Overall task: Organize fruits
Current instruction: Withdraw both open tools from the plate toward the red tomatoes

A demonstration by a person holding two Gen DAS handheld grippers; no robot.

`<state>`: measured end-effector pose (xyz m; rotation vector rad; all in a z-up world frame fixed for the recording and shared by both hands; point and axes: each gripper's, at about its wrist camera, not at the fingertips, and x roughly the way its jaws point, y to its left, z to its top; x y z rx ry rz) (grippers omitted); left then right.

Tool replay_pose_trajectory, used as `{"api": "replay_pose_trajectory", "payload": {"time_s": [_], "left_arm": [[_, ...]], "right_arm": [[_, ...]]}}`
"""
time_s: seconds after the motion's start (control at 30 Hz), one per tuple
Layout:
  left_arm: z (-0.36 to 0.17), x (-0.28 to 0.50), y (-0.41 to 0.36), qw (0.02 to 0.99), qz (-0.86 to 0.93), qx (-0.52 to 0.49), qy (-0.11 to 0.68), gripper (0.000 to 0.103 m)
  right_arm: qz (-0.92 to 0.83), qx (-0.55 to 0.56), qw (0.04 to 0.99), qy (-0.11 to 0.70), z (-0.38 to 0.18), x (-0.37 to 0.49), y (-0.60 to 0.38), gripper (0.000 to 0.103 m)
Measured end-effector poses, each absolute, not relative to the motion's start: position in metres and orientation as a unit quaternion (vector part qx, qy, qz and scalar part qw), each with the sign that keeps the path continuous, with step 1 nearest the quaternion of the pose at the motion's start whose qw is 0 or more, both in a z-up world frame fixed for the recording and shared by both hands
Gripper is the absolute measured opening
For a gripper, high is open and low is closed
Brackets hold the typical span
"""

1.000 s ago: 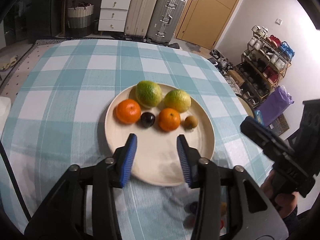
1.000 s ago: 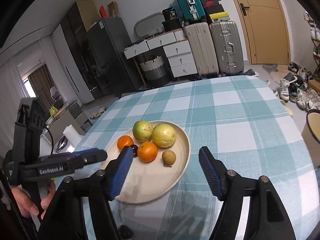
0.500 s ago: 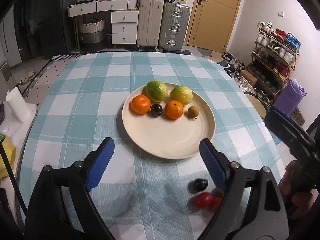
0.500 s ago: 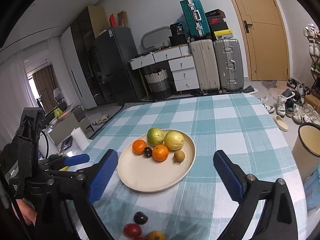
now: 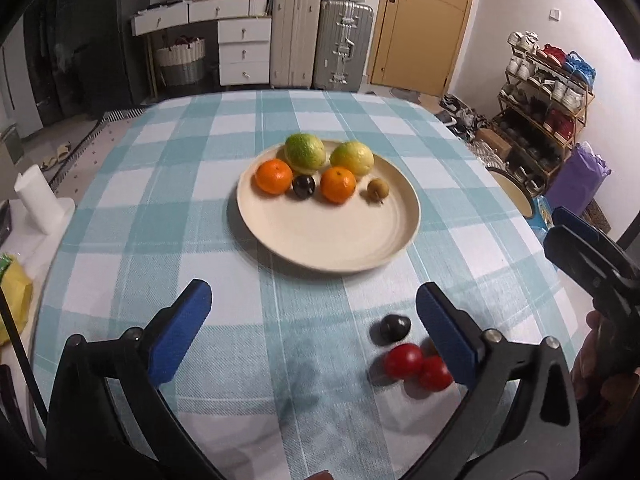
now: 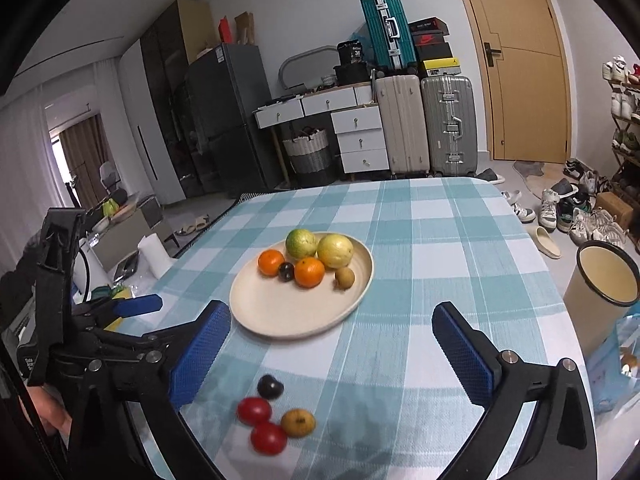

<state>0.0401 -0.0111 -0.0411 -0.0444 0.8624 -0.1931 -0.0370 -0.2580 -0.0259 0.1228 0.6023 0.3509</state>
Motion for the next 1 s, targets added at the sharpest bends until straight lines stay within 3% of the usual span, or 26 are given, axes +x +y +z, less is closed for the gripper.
{"api": "replay_pose_trajectory", "payload": {"time_s": [0.43, 1.0], "left_arm": [[-0.088, 0.031, -0.016, 0.874, -0.134, -0.027, 0.467, 0.102], [-0.105, 0.034, -0.029, 0.852, -0.167, -0.048, 0.494, 0.102]], "right_arm": [[0.158, 0.029, 0.933, 0.322, -0.056, -0.051, -0.256, 0.103], [0.156, 0.017, 0.926, 0.343, -0.075, -0.055, -0.252, 0.103]]}}
